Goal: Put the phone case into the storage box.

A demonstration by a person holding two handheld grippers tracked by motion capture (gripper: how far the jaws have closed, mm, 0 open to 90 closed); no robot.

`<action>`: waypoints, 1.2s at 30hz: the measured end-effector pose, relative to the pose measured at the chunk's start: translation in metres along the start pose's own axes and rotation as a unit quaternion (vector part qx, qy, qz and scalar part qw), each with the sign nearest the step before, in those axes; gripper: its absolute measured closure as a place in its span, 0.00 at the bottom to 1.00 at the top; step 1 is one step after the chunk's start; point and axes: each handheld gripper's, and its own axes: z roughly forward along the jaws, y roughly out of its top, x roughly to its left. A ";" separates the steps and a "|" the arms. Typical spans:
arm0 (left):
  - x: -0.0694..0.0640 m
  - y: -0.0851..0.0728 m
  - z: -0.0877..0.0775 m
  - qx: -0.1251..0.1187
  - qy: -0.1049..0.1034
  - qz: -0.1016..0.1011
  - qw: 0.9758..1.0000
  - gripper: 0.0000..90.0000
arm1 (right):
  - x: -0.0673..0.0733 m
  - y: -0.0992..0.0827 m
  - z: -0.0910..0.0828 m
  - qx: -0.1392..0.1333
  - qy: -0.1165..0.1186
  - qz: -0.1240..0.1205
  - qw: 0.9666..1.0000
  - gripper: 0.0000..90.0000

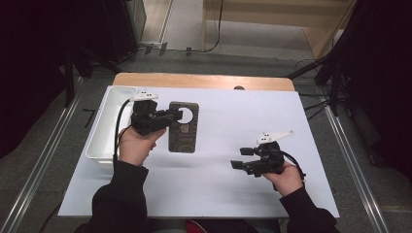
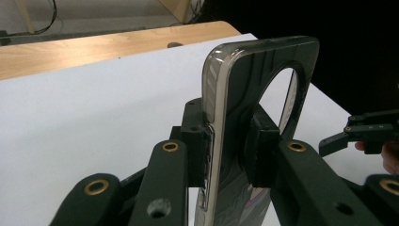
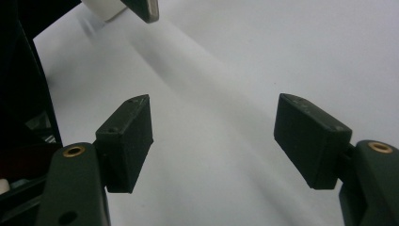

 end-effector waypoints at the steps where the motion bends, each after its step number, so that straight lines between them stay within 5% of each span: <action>1: 0.001 0.000 -0.001 -0.001 -0.002 0.000 1.000 0.81 | -0.001 -0.002 -0.001 0.000 -0.003 -0.002 1.000 0.30; 24: 0.013 0.000 -0.015 -0.010 0.011 -0.011 1.000 0.81 | -0.001 -0.040 -0.020 0.002 -0.021 0.003 1.000 0.30; 36: 0.021 0.005 -0.023 -0.004 0.014 -0.010 1.000 0.81 | -0.003 -0.054 -0.028 -0.012 -0.013 0.014 1.000 0.30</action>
